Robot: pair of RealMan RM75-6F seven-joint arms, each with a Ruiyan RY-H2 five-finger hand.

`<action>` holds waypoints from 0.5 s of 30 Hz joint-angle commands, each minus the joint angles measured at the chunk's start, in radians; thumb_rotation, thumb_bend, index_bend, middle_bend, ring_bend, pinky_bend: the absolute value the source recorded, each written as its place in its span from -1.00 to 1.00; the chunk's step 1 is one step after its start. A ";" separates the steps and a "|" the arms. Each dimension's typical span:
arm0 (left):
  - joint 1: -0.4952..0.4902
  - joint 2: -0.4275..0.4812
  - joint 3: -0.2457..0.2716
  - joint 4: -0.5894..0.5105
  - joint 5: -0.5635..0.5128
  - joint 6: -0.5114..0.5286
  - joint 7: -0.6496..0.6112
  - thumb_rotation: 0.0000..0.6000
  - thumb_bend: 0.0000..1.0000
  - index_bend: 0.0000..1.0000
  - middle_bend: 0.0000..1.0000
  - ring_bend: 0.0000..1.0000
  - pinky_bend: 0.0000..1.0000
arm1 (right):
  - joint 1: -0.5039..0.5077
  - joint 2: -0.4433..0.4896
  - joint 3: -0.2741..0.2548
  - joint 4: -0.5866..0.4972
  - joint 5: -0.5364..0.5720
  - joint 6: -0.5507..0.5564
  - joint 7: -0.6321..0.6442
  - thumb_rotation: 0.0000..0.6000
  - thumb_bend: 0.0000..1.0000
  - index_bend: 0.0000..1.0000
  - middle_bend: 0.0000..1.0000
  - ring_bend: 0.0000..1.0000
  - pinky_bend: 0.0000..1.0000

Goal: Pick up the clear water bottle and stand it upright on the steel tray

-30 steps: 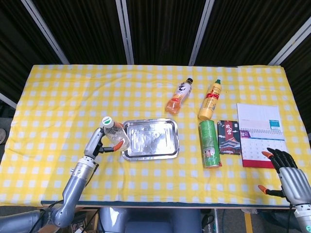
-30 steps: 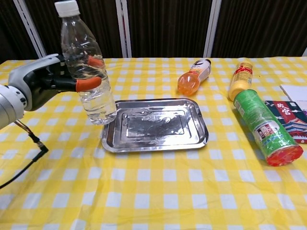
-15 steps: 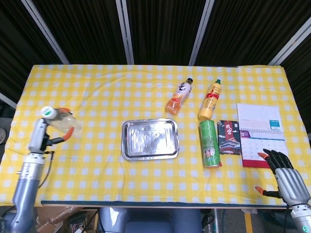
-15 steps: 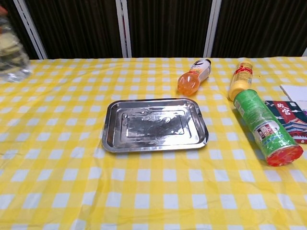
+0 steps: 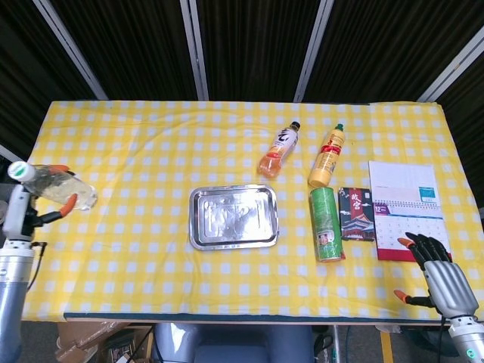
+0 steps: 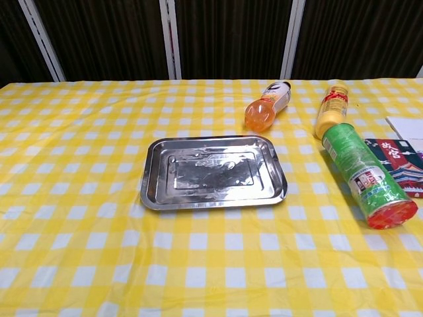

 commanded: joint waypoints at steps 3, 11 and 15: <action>-0.147 -0.247 0.023 -0.058 -0.023 -0.084 0.235 1.00 0.17 0.07 -0.02 -0.36 -0.23 | -0.004 0.006 0.000 0.007 -0.006 0.010 0.018 1.00 -0.69 -0.66 -0.81 -0.91 -0.91; -0.235 -0.405 0.010 -0.130 -0.027 -0.066 0.425 1.00 0.17 0.09 -0.01 -0.35 -0.23 | -0.006 0.013 -0.002 0.012 -0.014 0.017 0.034 1.00 -0.68 -0.66 -0.81 -0.91 -0.91; -0.143 -0.294 0.007 -0.209 -0.032 0.070 0.495 1.00 0.17 0.09 -0.01 -0.35 -0.23 | -0.011 0.019 -0.005 0.009 -0.027 0.031 0.044 1.00 -0.68 -0.66 -0.81 -0.91 -0.91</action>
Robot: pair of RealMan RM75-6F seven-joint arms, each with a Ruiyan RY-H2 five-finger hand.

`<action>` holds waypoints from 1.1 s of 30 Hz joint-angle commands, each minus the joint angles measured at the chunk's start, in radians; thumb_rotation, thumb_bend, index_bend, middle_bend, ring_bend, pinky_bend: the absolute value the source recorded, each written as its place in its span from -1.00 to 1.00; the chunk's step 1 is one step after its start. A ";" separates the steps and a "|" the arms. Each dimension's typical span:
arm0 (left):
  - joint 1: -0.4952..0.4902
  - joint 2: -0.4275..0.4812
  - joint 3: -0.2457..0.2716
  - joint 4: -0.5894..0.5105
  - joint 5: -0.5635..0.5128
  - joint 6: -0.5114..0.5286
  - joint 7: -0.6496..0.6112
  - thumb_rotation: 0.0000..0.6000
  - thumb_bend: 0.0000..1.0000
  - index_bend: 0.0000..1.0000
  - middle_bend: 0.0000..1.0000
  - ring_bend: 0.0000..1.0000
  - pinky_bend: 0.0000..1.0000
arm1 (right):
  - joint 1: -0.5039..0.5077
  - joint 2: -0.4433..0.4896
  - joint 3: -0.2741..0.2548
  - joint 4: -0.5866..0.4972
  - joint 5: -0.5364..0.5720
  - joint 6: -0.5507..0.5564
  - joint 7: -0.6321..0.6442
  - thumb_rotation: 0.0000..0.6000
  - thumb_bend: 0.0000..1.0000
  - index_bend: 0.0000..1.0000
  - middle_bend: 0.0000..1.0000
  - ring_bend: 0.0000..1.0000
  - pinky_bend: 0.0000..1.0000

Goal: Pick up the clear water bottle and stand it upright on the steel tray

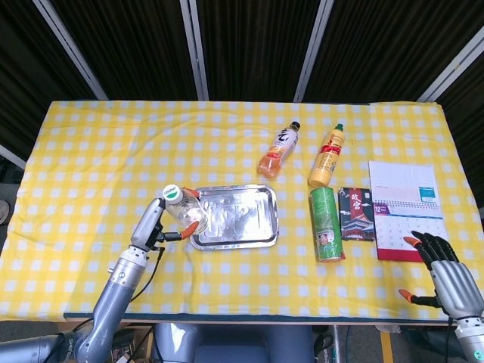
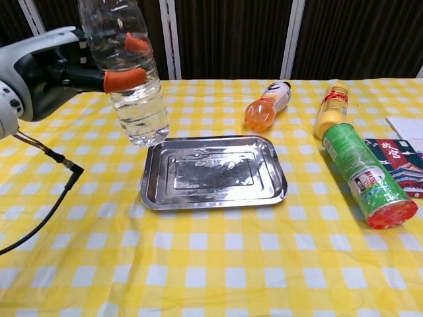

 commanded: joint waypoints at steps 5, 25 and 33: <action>0.205 0.304 0.018 -0.047 -0.005 0.148 -0.131 1.00 0.17 0.08 -0.01 -0.35 -0.23 | -0.005 0.002 -0.008 -0.013 -0.022 0.010 -0.009 1.00 -0.68 -0.66 -0.81 -0.91 -0.91; 0.142 0.286 0.011 0.107 0.018 -0.029 -0.315 1.00 0.17 0.08 -0.01 -0.35 -0.23 | 0.004 -0.010 -0.005 -0.012 0.006 -0.015 -0.036 1.00 -0.69 -0.66 -0.81 -0.91 -0.91; -0.012 0.043 -0.012 0.099 -0.057 -0.084 -0.098 1.00 0.17 0.10 0.00 -0.34 -0.23 | 0.000 0.000 -0.003 -0.003 0.003 -0.004 -0.003 1.00 -0.68 -0.66 -0.81 -0.91 -0.91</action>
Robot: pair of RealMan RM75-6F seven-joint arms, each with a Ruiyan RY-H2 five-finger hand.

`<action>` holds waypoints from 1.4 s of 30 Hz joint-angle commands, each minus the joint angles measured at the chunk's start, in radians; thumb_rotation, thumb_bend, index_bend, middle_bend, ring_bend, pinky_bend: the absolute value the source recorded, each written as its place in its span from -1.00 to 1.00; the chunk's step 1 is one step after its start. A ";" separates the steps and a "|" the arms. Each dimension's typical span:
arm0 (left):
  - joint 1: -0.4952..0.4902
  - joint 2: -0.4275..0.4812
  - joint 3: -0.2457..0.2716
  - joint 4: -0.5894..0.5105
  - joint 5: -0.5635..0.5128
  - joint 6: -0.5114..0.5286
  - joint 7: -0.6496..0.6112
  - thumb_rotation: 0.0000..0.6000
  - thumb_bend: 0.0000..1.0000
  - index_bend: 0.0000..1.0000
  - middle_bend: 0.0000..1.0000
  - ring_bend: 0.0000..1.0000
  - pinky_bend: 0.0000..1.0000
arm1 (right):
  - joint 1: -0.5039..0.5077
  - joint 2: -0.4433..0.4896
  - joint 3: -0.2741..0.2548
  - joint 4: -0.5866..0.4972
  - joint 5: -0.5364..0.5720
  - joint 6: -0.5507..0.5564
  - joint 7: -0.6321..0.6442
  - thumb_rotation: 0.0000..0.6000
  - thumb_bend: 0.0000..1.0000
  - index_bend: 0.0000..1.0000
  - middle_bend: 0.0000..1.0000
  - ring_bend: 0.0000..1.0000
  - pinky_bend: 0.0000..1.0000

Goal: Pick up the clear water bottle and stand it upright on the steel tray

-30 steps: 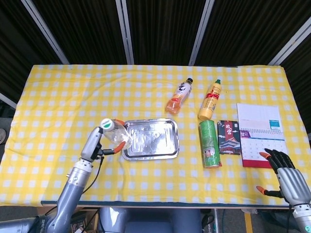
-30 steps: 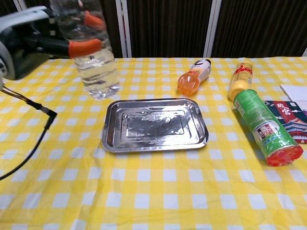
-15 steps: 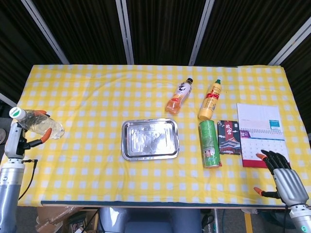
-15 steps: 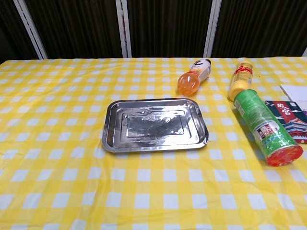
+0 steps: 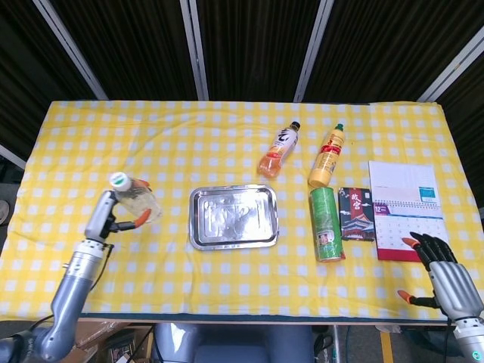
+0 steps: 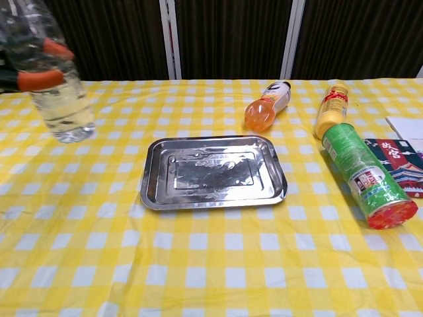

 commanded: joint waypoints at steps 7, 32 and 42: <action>-0.183 -0.292 -0.049 0.080 -0.088 -0.032 0.211 1.00 0.17 0.10 0.00 -0.34 -0.23 | -0.001 0.007 0.000 0.013 0.000 -0.001 0.031 1.00 -0.69 -0.66 -0.81 -0.91 -0.91; -0.331 -0.599 -0.086 0.538 -0.101 -0.083 0.220 1.00 0.19 0.09 0.00 -0.34 -0.23 | -0.004 0.017 0.011 0.050 0.030 -0.006 0.105 1.00 -0.68 -0.66 -0.81 -0.91 -0.91; -0.351 -0.677 -0.073 0.690 -0.056 -0.118 0.130 1.00 0.19 0.09 0.00 -0.34 -0.23 | -0.007 0.018 0.012 0.054 0.032 -0.006 0.112 1.00 -0.68 -0.66 -0.81 -0.91 -0.91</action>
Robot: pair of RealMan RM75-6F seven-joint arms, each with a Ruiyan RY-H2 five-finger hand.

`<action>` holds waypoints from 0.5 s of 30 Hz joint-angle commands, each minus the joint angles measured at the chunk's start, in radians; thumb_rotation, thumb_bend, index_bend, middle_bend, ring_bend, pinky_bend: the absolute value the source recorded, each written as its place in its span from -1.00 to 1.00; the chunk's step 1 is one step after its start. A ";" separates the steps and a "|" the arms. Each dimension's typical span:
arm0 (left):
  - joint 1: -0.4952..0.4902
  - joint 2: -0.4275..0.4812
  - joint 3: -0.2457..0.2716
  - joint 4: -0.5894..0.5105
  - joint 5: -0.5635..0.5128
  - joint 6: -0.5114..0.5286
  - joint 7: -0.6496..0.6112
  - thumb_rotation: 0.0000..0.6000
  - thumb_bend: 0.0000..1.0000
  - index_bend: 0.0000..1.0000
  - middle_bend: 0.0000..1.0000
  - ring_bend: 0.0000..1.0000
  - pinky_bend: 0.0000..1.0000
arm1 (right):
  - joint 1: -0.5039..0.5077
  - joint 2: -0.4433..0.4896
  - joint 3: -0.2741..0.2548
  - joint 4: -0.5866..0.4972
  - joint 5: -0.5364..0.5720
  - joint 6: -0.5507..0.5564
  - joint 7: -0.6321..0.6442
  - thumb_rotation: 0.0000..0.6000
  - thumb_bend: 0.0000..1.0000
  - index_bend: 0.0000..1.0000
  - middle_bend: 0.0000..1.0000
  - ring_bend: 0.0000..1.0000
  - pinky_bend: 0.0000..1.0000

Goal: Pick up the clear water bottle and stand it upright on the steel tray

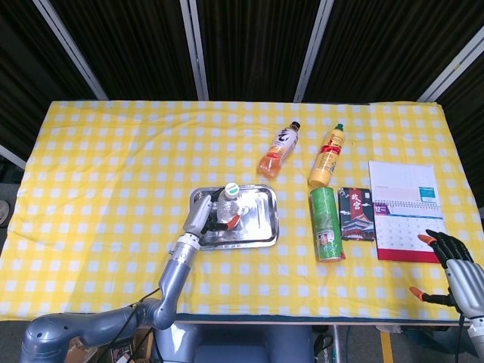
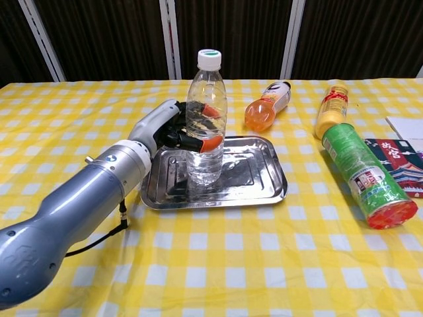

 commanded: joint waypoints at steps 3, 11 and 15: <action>-0.012 -0.034 0.007 0.053 0.035 -0.008 -0.038 1.00 0.13 0.03 -0.06 -0.42 -0.30 | 0.001 0.000 0.001 0.002 0.000 -0.002 0.002 1.00 -0.68 -0.66 -0.81 -0.91 -0.91; 0.002 -0.001 0.033 0.032 0.078 -0.025 -0.071 1.00 -0.26 -0.69 -0.78 -1.00 -0.99 | 0.002 -0.001 0.000 0.001 -0.005 -0.004 0.003 1.00 -0.68 -0.66 -0.81 -0.91 -0.91; 0.005 0.024 0.046 0.013 0.091 -0.044 -0.071 1.00 -0.39 -0.80 -0.91 -1.00 -1.00 | 0.004 -0.002 -0.001 -0.002 -0.008 -0.006 -0.001 1.00 -0.68 -0.66 -0.81 -0.91 -0.91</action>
